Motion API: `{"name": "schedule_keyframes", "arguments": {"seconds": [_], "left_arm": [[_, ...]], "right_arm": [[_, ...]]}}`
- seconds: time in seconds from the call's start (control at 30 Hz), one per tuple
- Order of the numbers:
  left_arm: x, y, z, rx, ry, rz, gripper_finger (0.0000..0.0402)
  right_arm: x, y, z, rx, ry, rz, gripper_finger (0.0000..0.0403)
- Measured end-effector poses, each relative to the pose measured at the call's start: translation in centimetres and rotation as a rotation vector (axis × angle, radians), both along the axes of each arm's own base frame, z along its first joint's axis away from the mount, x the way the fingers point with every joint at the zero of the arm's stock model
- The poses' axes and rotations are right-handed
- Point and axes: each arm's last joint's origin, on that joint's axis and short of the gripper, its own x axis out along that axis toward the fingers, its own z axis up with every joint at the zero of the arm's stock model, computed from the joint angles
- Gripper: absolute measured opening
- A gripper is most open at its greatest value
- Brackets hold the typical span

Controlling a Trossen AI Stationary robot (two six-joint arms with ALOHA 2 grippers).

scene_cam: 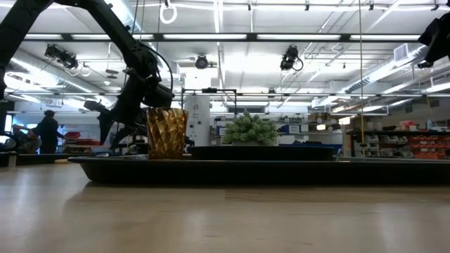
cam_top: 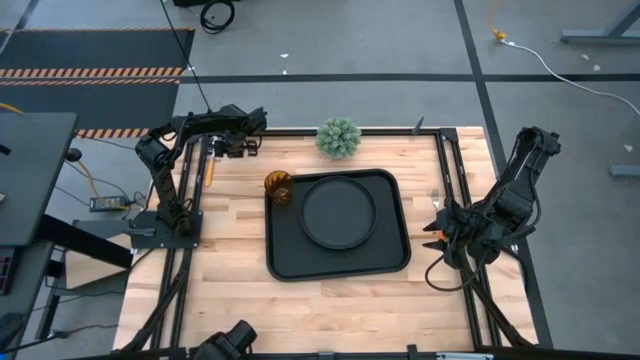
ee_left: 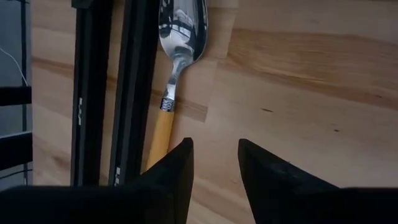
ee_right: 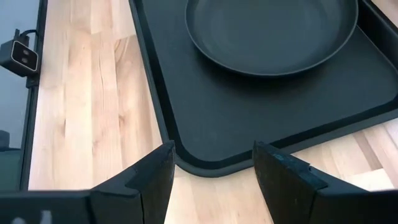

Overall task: Pick and place plate/cup/fork/spoon on tray
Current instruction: Put the orange spoon on the black serving tray to the left of the black plate

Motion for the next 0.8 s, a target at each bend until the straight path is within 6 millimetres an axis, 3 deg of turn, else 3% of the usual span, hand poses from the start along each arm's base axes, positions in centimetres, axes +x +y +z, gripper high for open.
{"name": "schedule_keyframes", "arguments": {"seconds": [0.8], "left_arm": [[0.25,-0.22,0.06,0.000,0.041,-0.067,0.0132]], "right_arm": [[0.51,0.60,0.42,0.046,-0.041,0.054,0.0222]]}}
